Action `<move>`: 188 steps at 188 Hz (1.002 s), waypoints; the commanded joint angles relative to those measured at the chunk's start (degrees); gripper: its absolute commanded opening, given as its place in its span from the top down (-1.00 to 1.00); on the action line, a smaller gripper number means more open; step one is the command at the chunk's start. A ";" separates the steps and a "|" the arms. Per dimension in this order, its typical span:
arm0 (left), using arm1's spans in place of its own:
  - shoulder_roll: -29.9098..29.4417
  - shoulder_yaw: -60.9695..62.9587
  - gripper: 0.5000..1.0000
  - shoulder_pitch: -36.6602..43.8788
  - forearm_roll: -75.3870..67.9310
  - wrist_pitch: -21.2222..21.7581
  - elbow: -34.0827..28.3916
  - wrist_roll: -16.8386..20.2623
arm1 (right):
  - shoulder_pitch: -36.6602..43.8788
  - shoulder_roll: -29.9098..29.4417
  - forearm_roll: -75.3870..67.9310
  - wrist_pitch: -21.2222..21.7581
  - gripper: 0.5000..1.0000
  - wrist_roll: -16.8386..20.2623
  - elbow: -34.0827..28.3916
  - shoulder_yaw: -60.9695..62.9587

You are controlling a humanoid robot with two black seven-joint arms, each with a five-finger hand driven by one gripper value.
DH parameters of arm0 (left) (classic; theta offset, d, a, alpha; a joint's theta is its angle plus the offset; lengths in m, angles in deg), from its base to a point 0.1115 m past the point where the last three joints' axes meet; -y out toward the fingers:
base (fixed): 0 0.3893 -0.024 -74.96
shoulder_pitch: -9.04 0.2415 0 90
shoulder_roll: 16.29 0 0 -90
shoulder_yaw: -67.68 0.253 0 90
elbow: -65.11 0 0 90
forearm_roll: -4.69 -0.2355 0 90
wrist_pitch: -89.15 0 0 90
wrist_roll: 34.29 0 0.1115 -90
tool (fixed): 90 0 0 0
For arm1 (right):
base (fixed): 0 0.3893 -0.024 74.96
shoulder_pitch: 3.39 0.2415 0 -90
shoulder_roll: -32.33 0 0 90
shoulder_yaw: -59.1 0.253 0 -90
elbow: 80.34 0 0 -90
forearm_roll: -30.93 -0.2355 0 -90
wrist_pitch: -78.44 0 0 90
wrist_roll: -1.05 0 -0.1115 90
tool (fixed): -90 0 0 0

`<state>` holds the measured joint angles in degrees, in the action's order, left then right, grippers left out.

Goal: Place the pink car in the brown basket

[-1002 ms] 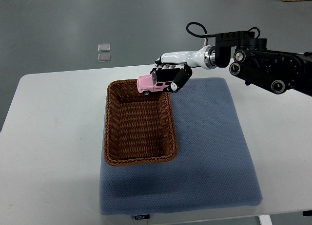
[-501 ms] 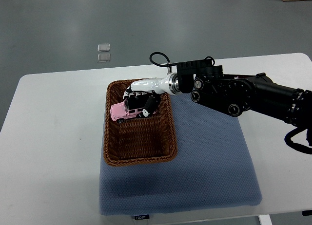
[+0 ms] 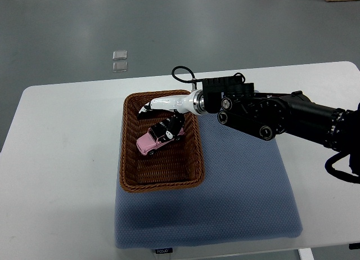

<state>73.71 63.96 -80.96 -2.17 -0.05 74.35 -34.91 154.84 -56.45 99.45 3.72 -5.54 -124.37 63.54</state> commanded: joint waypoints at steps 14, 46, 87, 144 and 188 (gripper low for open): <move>0.00 0.03 -1.00 0.09 0.00 0.00 -0.10 0.00 | 0.68 0.98 -0.59 0.18 -0.62 -0.09 -0.01 0.83; 0.00 0.03 -1.00 0.00 0.00 0.00 -0.28 0.00 | 2.00 4.05 -5.07 0.62 -0.62 -0.09 -0.10 6.72; 0.00 0.03 -1.00 0.00 0.00 0.00 -0.37 0.00 | -3.54 7.92 -19.40 0.45 -0.62 -0.53 -0.10 22.10; 0.00 0.03 -1.00 0.00 0.00 0.00 -0.02 0.00 | -20.59 6.95 -42.69 0.01 -0.63 -1.67 0.17 45.13; 0.00 0.03 -1.00 0.00 0.00 0.00 -0.19 0.00 | -26.92 6.60 -54.55 0.18 -0.64 -2.20 1.48 50.49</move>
<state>73.71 63.99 -80.96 -2.17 -0.05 74.30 -34.89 130.27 -49.80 50.31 3.79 -7.34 -123.79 112.33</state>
